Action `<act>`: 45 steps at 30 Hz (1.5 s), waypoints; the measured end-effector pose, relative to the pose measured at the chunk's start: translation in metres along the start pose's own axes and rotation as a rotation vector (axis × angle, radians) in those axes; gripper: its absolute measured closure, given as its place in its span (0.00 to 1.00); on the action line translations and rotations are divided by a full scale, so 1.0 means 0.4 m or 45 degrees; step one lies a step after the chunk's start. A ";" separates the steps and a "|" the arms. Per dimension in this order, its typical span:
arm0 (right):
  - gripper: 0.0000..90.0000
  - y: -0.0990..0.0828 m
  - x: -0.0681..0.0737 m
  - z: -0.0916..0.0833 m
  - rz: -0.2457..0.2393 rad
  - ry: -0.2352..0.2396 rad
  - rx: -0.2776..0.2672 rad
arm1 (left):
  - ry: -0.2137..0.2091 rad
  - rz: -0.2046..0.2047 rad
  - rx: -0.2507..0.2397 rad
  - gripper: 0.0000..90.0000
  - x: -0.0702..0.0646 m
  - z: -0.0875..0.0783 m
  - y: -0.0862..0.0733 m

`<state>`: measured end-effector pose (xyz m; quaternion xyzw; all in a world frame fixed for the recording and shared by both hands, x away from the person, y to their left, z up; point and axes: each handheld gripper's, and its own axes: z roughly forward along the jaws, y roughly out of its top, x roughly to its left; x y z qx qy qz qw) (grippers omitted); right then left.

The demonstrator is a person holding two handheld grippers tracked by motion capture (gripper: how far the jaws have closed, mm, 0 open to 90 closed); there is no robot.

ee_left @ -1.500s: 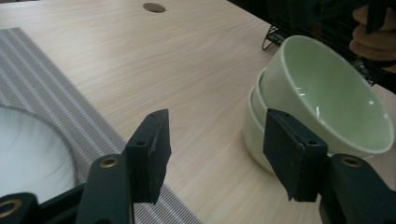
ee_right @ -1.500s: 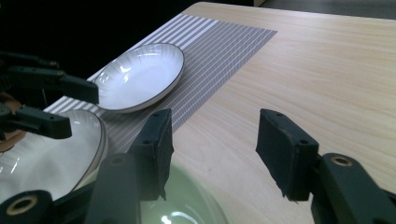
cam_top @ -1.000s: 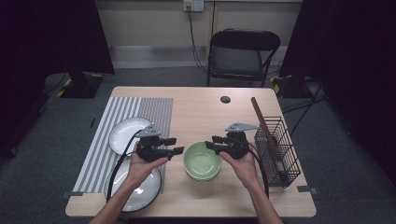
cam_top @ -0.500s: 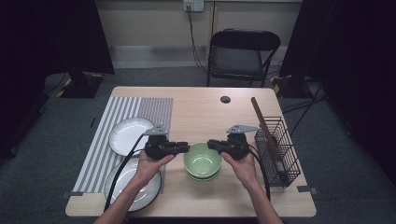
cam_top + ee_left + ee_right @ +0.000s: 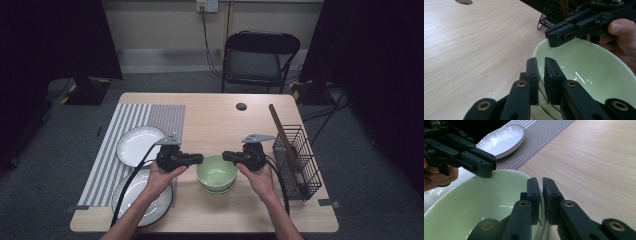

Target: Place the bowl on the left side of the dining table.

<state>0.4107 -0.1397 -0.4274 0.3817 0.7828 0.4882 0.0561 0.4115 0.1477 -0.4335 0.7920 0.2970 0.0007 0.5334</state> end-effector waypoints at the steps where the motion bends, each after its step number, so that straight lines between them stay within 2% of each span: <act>1: 0.95 -0.001 0.000 0.000 -0.006 -0.001 0.000 | 0.002 0.005 0.006 0.91 0.000 0.000 0.001; 8: 0.95 -0.007 -0.004 0.000 0.003 0.003 -0.006 | -0.010 -0.024 -0.010 0.92 0.008 0.008 -0.004; 12: 0.95 -0.017 -0.012 0.002 0.052 0.013 -0.017 | -0.015 -0.008 -0.017 0.92 0.011 0.010 -0.005; 14: 0.95 -0.015 -0.011 0.002 0.047 0.011 -0.010 | -0.024 -0.038 -0.015 0.92 0.015 0.012 -0.005; 16: 0.95 -0.018 -0.012 0.002 0.046 0.009 -0.021 | -0.015 -0.021 -0.015 0.91 0.013 0.011 -0.004; 18: 0.95 -0.017 -0.012 0.002 0.045 0.010 -0.021 | -0.010 0.004 -0.012 0.86 0.009 0.006 -0.002; 19: 0.95 -0.017 -0.012 0.002 0.045 0.010 -0.020 | -0.021 0.037 -0.033 0.82 0.000 -0.001 0.002; 20: 0.95 -0.017 -0.012 0.002 0.042 0.011 -0.020 | -0.029 0.046 -0.045 0.80 -0.004 -0.007 0.006; 21: 0.95 -0.017 -0.012 0.002 0.042 0.012 -0.020 | -0.068 0.039 -0.065 0.78 -0.008 -0.016 0.012; 22: 0.95 -0.017 -0.012 0.002 0.042 0.014 -0.019 | -0.093 0.034 -0.064 0.78 -0.016 -0.021 0.020; 23: 0.95 -0.017 -0.013 0.002 0.042 0.014 -0.020 | -0.087 0.065 -0.050 0.77 -0.026 -0.025 0.027; 24: 0.95 -0.018 -0.013 0.002 0.043 0.015 -0.021 | -0.103 0.085 -0.051 0.75 -0.040 -0.028 0.032; 25: 0.95 -0.018 -0.013 0.002 0.043 0.014 -0.022 | -0.138 0.079 -0.053 0.73 -0.050 -0.026 0.034; 26: 0.95 -0.018 -0.013 0.003 0.043 0.013 -0.024 | -0.149 0.083 -0.049 0.73 -0.058 -0.024 0.035; 28: 0.95 -0.018 -0.013 0.003 0.043 0.015 -0.023 | -0.172 0.116 -0.014 0.70 -0.079 -0.015 0.037; 29: 0.95 -0.018 -0.013 0.003 0.043 0.012 -0.025 | -0.204 0.117 -0.013 0.69 -0.087 -0.010 0.035; 34: 0.95 -0.019 -0.012 0.003 0.035 0.011 -0.030 | -0.219 0.166 0.053 0.70 -0.115 0.008 0.029; 43: 0.95 -0.019 -0.013 0.004 0.033 0.014 -0.028 | -0.284 0.250 0.083 0.72 -0.176 0.021 0.037; 45: 0.95 -0.019 -0.012 0.004 0.036 0.013 -0.029 | -0.304 0.272 0.091 0.78 -0.184 0.027 0.036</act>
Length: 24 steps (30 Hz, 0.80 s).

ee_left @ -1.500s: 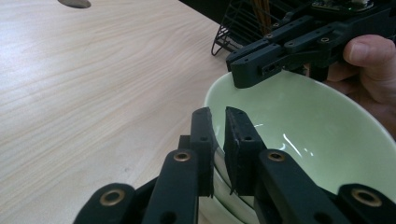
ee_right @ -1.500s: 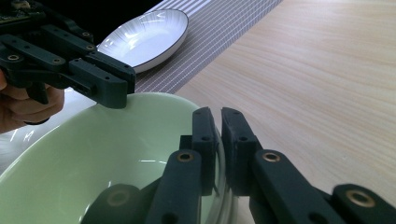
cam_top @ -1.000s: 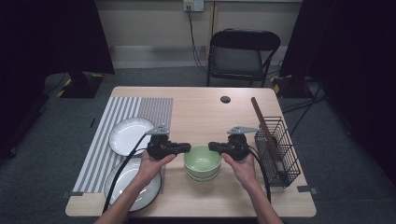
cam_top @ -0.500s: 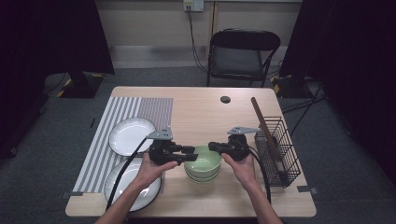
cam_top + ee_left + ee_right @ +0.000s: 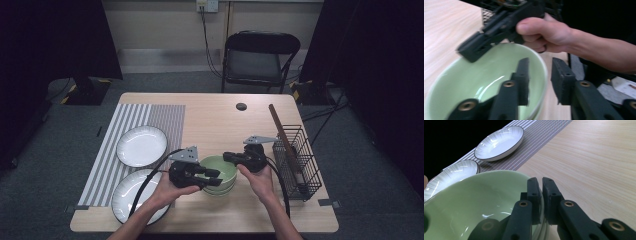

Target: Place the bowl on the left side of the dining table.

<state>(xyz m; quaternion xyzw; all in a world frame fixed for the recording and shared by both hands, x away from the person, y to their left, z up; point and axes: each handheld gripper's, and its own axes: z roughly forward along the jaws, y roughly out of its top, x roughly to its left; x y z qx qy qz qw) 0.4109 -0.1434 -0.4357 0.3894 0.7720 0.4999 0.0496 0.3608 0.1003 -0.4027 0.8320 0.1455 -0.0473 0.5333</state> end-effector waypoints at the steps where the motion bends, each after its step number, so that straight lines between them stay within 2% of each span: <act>1: 0.95 0.000 0.000 0.000 -0.001 0.000 0.001 | 0.011 0.008 0.010 0.79 -0.002 0.003 0.000; 5: 0.95 0.001 0.000 0.000 -0.003 0.001 0.003 | 0.007 0.010 0.036 0.82 -0.002 0.017 -0.005; 7: 0.95 0.001 0.000 0.000 -0.004 0.001 0.003 | -0.012 0.013 0.051 0.86 -0.001 0.025 -0.008; 9: 0.95 0.001 0.000 0.000 -0.003 0.001 0.002 | 0.007 0.013 0.061 0.86 0.001 0.035 -0.010; 13: 0.95 0.000 0.000 0.000 -0.002 0.001 0.000 | -0.010 0.004 0.078 0.87 0.004 0.045 -0.011; 17: 0.95 -0.003 -0.001 0.000 0.009 0.004 -0.010 | 0.023 0.043 0.114 0.89 -0.006 0.052 -0.012; 22: 0.95 -0.003 0.000 0.000 0.005 -0.002 -0.009 | 0.032 0.042 0.139 0.91 -0.010 0.067 -0.011; 24: 0.95 -0.002 0.001 0.000 0.002 -0.005 -0.007 | 0.036 0.062 0.155 0.92 -0.012 0.067 -0.007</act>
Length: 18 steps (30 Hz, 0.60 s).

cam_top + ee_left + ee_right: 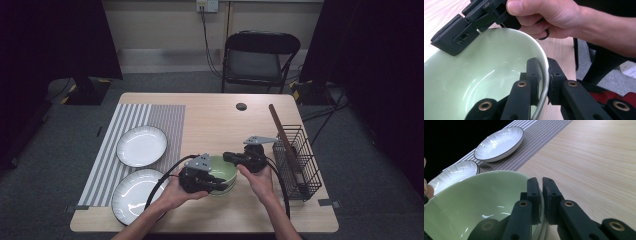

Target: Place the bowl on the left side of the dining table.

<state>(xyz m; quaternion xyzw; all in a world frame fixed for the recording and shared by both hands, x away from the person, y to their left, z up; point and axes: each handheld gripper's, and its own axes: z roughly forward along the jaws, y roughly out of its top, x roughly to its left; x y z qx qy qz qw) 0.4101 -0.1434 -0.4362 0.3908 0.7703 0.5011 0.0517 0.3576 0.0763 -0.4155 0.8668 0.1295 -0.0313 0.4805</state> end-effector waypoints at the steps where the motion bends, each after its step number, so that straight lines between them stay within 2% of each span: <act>1: 0.94 0.001 0.000 0.000 -0.004 -0.001 0.002 | 0.009 0.000 0.008 0.92 -0.001 0.000 0.004; 5: 0.90 -0.005 0.005 0.013 -0.017 -0.021 0.048 | 0.013 -0.012 0.008 0.92 -0.003 0.000 0.007; 15: 0.90 0.000 0.005 -0.005 -0.033 -0.031 0.023 | -0.017 -0.029 0.001 0.92 0.007 -0.006 0.010; 18: 0.92 0.000 0.006 -0.004 -0.031 -0.029 0.029 | -0.034 -0.050 -0.003 0.92 0.011 -0.007 0.013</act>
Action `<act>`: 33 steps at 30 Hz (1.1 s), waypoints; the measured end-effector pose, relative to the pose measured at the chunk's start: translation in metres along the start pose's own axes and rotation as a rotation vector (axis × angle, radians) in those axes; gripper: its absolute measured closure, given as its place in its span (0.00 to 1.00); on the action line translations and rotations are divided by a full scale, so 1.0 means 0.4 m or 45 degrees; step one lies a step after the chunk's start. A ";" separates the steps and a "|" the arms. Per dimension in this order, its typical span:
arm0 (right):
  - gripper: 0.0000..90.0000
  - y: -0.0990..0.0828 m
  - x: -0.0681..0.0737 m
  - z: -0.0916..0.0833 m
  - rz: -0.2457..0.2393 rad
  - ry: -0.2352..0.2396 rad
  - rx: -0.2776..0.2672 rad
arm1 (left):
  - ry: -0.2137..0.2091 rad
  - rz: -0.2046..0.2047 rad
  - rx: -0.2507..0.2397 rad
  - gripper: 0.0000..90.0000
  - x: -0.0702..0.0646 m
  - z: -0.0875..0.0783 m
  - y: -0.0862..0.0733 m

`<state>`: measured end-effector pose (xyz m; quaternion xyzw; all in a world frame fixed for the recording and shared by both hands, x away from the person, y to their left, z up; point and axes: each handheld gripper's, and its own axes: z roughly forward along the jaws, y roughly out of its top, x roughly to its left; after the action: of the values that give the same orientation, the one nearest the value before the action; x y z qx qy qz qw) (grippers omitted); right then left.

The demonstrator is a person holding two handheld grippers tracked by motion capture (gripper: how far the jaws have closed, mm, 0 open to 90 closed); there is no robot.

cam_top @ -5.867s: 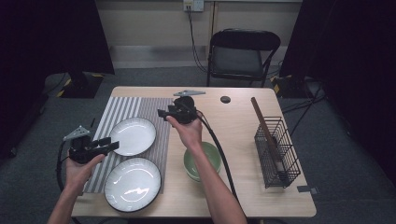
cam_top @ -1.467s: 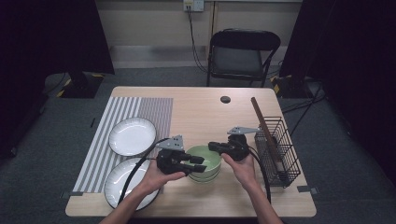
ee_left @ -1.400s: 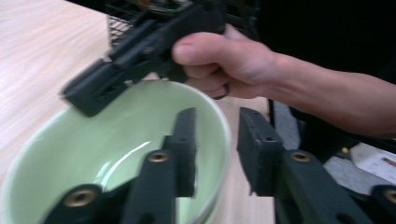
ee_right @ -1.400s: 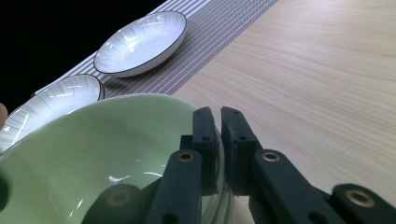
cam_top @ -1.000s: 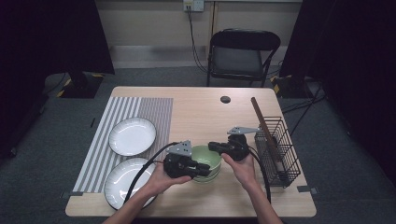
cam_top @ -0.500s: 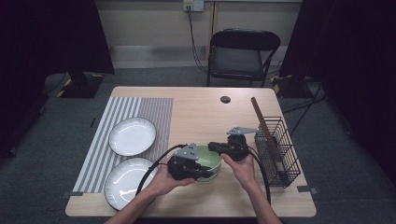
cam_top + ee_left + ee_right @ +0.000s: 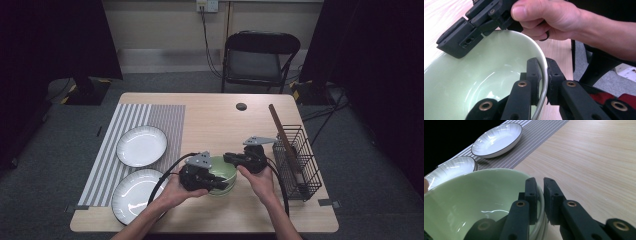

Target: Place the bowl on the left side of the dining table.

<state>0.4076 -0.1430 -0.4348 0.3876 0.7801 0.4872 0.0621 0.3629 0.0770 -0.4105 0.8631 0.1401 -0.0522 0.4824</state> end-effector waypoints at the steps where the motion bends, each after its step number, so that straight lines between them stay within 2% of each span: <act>1: 0.92 -0.001 0.000 0.001 -0.002 -0.001 0.005 | -0.009 -0.011 -0.004 0.92 0.002 -0.002 0.001; 5: 0.92 0.000 0.001 0.001 0.000 -0.002 0.001 | -0.053 -0.042 -0.004 0.92 0.014 -0.010 0.011; 11: 0.94 0.001 -0.001 0.000 -0.008 -0.002 0.009 | -0.042 -0.033 -0.007 0.92 0.013 -0.013 0.023; 15: 0.94 0.000 -0.001 0.000 -0.022 -0.005 0.009 | -0.059 -0.056 -0.012 0.92 0.020 -0.012 0.021; 18: 0.94 0.000 0.000 0.001 -0.029 -0.009 0.008 | -0.056 -0.046 0.014 0.92 0.016 -0.010 0.022; 20: 0.94 -0.001 0.003 0.001 -0.033 -0.015 0.008 | -0.032 -0.030 0.044 0.92 0.009 -0.010 0.026; 24: 0.94 0.000 0.003 0.001 -0.033 -0.015 0.009 | -0.018 -0.027 0.060 0.88 0.004 -0.019 0.036; 27: 0.94 -0.001 0.003 0.001 -0.035 -0.014 0.008 | 0.012 0.002 0.121 0.82 -0.005 -0.027 0.045; 28: 0.94 -0.001 0.003 0.001 -0.033 -0.014 0.008 | 0.014 -0.015 0.131 0.80 -0.003 -0.027 0.045; 29: 0.94 -0.001 0.004 0.001 -0.036 -0.016 0.008 | 0.038 -0.038 0.155 0.78 -0.003 -0.027 0.045; 31: 0.94 0.000 0.004 0.001 -0.035 -0.016 0.008 | 0.065 -0.012 0.190 0.77 -0.005 -0.026 0.040; 33: 0.94 0.000 0.003 0.001 -0.036 -0.015 0.010 | 0.071 -0.012 0.200 0.73 -0.005 -0.022 0.036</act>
<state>0.4069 -0.1418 -0.4346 0.3796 0.7871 0.4808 0.0723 0.3650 0.0768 -0.3936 0.8987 0.1532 -0.0412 0.4088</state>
